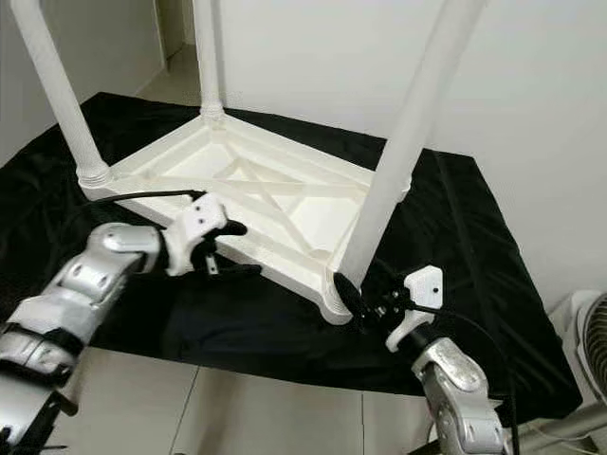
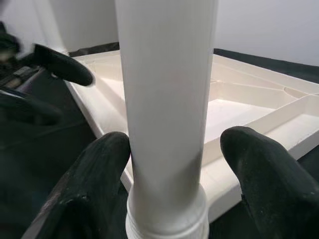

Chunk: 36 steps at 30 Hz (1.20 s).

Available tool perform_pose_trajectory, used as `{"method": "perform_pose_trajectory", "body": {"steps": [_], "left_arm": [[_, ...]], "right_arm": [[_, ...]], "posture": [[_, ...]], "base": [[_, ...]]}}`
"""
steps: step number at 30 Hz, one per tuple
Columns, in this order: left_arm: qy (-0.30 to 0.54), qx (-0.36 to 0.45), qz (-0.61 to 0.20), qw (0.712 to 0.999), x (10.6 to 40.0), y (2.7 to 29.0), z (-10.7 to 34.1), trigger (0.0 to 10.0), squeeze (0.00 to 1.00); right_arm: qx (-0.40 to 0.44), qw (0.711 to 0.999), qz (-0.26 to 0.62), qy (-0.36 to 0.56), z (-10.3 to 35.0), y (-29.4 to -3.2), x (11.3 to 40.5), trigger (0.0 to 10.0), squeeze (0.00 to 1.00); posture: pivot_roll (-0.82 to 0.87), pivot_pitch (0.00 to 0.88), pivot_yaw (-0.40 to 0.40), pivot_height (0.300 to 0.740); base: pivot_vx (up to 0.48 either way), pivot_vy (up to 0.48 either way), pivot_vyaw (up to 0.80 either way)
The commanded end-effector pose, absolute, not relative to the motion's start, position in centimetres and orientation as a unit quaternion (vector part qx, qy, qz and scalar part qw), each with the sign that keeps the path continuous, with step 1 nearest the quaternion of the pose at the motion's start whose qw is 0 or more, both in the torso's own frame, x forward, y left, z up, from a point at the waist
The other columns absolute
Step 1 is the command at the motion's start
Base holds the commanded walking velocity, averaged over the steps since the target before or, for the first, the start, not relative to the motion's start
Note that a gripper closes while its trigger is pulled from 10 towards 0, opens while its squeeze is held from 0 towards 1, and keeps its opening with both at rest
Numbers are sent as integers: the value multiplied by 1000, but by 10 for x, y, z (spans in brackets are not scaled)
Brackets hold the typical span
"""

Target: Building children table

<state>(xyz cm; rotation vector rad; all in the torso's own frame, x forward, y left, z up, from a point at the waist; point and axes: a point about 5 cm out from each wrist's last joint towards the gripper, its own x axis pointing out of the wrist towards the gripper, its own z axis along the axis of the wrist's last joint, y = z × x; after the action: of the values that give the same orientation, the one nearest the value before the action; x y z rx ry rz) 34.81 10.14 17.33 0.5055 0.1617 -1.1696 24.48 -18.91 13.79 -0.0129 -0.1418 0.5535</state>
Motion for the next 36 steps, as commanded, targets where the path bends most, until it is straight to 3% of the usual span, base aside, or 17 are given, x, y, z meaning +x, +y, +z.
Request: {"method": "perform_pose_trajectory", "body": {"steps": [1,17,26,36], "left_arm": [[97,251,-527,806,353,97,164,10000,0],[134,296,-461,826,375,78,149,10000,0],[122,314,-386,859,387,76,154,10000,0],[128,311,-373,865,390,68,153,10000,0]], "right_arm": [[-13,957,282,-66,141,-193,242,10000,0],[-35,954,292,-57,144,-199,237,10000,0],[-30,955,289,-59,143,-196,236,10000,0],[-25,958,279,-63,144,-195,237,10000,0]], "posture": [[-76,0,-30,740],[-100,0,-21,740],[-115,0,-7,740],[-118,0,-6,740]], "base": [[0,0,0],[0,0,0],[0,0,0],[0,0,0]]}}
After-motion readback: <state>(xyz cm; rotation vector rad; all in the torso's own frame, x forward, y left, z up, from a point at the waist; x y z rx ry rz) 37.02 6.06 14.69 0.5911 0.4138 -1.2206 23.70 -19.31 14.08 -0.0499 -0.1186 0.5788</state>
